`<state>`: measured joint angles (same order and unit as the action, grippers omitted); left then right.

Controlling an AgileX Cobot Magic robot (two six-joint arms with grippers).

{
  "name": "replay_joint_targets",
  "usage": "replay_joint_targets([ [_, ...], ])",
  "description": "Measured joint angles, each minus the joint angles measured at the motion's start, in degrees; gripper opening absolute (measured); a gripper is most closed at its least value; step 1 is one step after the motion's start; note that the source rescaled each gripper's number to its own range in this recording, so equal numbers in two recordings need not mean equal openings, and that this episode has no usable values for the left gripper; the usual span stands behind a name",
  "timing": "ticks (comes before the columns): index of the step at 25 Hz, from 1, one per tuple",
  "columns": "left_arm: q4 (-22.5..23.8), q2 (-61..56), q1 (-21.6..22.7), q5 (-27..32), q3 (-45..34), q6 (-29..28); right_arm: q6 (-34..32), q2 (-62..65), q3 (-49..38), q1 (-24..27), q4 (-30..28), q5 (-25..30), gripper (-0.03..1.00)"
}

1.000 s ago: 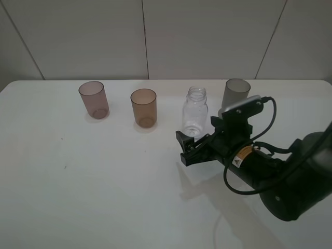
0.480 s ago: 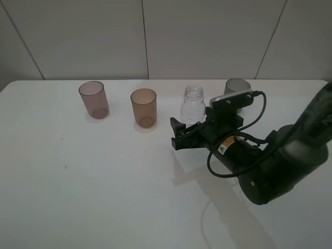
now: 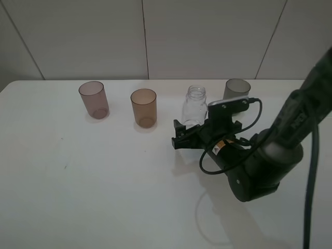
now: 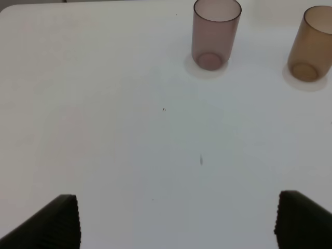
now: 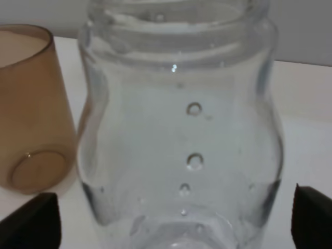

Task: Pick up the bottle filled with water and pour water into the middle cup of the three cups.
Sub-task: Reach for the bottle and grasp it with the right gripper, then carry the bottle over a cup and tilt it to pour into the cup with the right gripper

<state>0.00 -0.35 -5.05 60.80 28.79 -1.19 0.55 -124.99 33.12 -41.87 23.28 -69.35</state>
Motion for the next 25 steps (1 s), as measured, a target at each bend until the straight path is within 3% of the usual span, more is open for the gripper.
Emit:
replay_joint_targets([
  [14, 0.00, 0.00, 0.00, 0.00, 0.00, 0.00, 0.00, -1.27, 3.92, 1.35, 2.65, 0.05, 0.85],
  [22, 0.00, 0.00, 0.00, 0.00, 0.00, 0.00, 0.00, -1.27, 3.92, 1.84, 2.35, 0.17, 0.74],
  [25, 0.00, 0.00, 0.00, 0.00, 0.00, 0.00, 0.00, -1.39, 4.63, 1.84, 1.89, 1.72, 0.60],
])
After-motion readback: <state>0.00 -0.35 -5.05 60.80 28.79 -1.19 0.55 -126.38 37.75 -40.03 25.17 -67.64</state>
